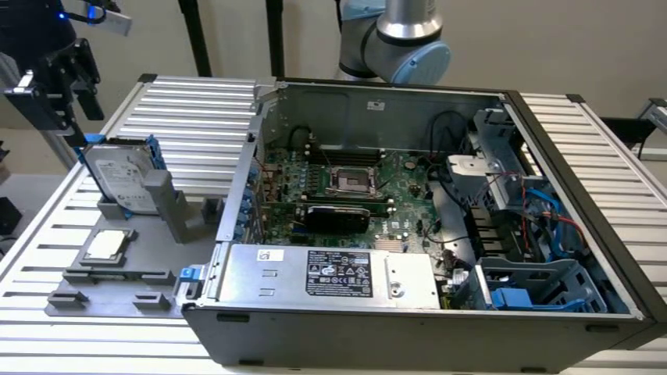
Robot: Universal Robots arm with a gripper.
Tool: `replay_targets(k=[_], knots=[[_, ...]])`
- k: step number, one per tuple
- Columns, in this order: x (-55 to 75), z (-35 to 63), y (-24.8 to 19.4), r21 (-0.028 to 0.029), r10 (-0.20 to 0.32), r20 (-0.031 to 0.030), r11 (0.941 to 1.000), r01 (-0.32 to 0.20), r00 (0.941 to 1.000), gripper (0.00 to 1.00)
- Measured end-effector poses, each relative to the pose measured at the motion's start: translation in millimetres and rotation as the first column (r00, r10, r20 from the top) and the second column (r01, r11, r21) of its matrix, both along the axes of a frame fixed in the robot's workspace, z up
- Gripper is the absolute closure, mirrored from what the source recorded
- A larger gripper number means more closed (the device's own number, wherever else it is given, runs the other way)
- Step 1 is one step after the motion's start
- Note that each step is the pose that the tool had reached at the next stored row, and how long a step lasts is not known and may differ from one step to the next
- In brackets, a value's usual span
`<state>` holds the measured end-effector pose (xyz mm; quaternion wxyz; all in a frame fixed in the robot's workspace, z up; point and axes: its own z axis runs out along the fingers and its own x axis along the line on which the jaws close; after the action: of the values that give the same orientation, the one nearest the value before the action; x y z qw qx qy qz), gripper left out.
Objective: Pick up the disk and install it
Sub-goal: 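Pick up the disk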
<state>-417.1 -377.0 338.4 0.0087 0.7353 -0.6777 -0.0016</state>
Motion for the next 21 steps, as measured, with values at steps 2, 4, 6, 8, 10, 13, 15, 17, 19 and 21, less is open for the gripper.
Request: replay_targets(k=[2,4,6,8,10,13,15,17,19,21], knots=[[0.1,-3.6,1.8,-0.0001,-0.004,-0.0002,1.0,0.004,1.0,0.35],[0.0,-7.3,3.8,0.0,-0.004,0.0,1.0,0.004,1.0,0.35],[0.1,-10.9,5.7,0.0,-0.005,0.0,1.0,0.005,1.0,0.35],[-0.1,-14.7,7.2,0.0,-0.006,0.0001,1.0,0.006,1.0,0.35],[-0.5,-18.3,7.2,-0.0001,-0.006,0.0,1.0,0.006,1.0,0.35],[-1.4,-23.7,7.3,0.0,-0.007,0.0,1.0,0.007,1.0,0.35],[-1.6,-27.3,7.3,0.0,-0.008,0.0001,1.0,0.008,1.0,0.35],[-2.0,-31.0,7.1,0.0,-0.009,0.0,1.0,0.009,1.0,0.35],[-2.4,-34.6,6.7,0.0,-0.01,0.0,0.9999,0.01,0.9999,0.35],[-2.9,-38.2,5.6,-0.0001,-0.011,-0.0001,0.9999,0.011,0.9999,0.35]])
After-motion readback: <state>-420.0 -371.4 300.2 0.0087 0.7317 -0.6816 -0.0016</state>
